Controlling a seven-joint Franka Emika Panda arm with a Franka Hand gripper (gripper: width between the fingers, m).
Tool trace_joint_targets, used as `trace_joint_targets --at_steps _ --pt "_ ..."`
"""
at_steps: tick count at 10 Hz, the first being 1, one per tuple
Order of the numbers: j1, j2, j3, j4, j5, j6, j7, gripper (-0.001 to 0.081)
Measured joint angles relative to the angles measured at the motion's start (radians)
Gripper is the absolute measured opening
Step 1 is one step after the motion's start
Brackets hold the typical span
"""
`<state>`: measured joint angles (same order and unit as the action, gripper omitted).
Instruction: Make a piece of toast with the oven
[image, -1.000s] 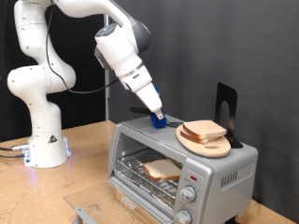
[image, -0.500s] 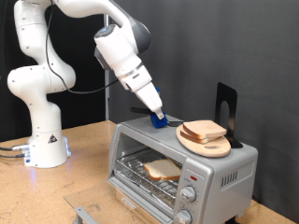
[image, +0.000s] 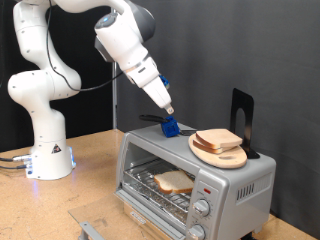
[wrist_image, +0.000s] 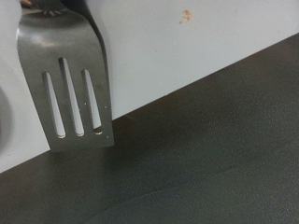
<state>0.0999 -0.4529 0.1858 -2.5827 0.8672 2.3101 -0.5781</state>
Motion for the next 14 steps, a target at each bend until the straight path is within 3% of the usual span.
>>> trace_joint_targets --at_steps 2,3,7,14 --pt "0.001 0.002 -0.002 -0.007 0.017 0.012 -0.016 0.0808" --pt "-0.002 0.0 -0.026 -0.005 0.024 -0.027 -0.016 0.0808" --pt "-0.048 -0.037 -0.208 0.033 0.0 -0.314 -0.094 0.0808" --pt "-0.159 -0.053 -0.42 0.081 -0.165 -0.558 -0.251 0.0808"
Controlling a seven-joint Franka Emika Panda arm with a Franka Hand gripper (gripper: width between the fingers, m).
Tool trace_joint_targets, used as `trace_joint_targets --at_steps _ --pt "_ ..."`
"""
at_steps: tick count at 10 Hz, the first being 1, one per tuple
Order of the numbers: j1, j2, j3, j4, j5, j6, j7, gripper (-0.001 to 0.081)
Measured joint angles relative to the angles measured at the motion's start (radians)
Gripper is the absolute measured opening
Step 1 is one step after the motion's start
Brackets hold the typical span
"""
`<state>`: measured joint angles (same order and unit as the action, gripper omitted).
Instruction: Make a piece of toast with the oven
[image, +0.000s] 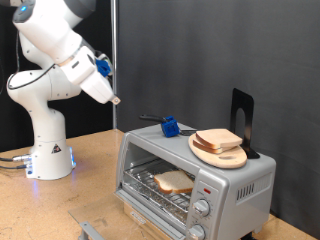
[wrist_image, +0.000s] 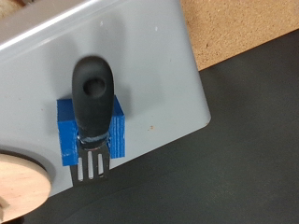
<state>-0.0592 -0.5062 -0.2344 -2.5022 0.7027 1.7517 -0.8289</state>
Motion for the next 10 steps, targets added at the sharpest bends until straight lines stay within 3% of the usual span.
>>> trace_joint_targets --at_steps 3,4,7,8,10 --pt "-0.035 0.003 -0.08 0.029 -0.05 -0.082 -0.043 0.0808" --pt "-0.035 0.003 -0.077 0.027 -0.05 -0.082 -0.034 0.0808" --pt "-0.047 0.081 -0.101 0.105 -0.129 -0.325 0.206 0.0808" --pt "-0.06 0.129 -0.13 0.148 -0.124 -0.406 0.285 0.0808" --pt "-0.097 0.208 -0.192 0.191 -0.027 -0.455 0.443 0.0808"
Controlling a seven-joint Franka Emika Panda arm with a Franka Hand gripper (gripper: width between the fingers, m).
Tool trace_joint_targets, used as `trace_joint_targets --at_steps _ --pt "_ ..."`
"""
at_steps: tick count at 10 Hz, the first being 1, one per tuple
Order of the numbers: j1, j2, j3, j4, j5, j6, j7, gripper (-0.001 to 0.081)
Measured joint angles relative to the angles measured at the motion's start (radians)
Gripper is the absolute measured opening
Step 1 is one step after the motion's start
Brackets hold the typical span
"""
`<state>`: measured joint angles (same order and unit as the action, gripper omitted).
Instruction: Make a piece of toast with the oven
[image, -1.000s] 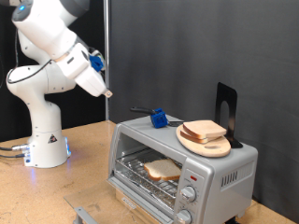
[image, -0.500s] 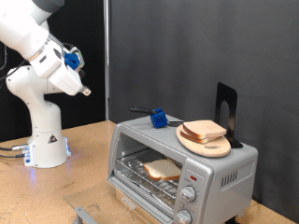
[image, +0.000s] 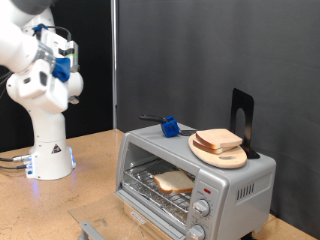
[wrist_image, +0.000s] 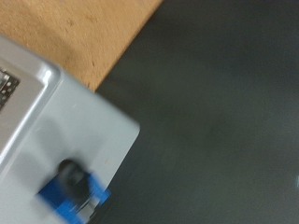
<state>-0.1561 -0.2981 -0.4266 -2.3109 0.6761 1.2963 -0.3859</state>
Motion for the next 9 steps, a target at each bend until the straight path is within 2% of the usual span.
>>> trace_joint_targets --at_steps 1,2,3,5,6,7,9 --pt "-0.015 0.028 -0.015 0.007 0.045 -0.011 0.069 0.0808" --pt "-0.013 0.026 -0.011 0.007 0.028 -0.011 0.029 0.0808" --pt "-0.014 0.022 -0.008 -0.003 0.057 0.027 0.034 0.0808" --pt "-0.022 -0.006 -0.008 -0.057 0.198 0.197 0.079 0.0808" --pt "-0.027 -0.01 -0.008 -0.072 0.235 0.26 0.106 0.0808" --pt "-0.03 -0.004 -0.011 -0.074 0.243 0.293 0.126 0.0808" --pt "-0.034 0.051 -0.028 -0.046 0.198 0.29 0.161 0.0808"
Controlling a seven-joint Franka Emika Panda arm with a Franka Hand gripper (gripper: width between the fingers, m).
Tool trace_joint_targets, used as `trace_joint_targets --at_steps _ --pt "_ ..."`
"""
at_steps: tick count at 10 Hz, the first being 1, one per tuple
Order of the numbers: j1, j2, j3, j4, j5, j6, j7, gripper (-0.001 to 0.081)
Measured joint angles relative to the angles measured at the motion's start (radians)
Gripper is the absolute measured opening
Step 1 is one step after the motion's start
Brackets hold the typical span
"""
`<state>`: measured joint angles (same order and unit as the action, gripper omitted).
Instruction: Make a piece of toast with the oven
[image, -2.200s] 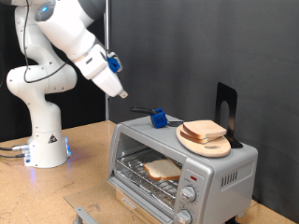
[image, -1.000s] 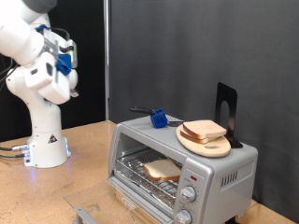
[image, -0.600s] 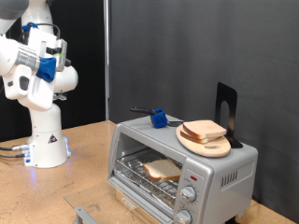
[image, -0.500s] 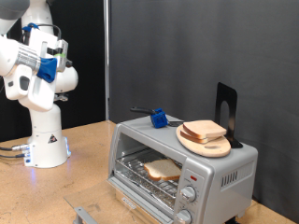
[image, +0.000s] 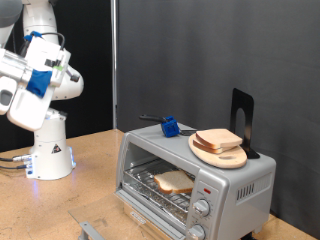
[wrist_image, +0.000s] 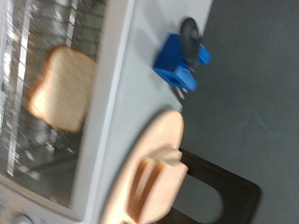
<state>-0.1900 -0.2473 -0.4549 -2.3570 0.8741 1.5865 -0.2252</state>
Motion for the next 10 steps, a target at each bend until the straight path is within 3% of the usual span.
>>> trace_joint_targets --at_steps 5,10 --pt "-0.011 0.175 -0.057 0.112 -0.003 -0.064 -0.025 0.0808" --pt "-0.016 0.213 -0.073 0.13 0.0 -0.096 -0.075 0.0808"
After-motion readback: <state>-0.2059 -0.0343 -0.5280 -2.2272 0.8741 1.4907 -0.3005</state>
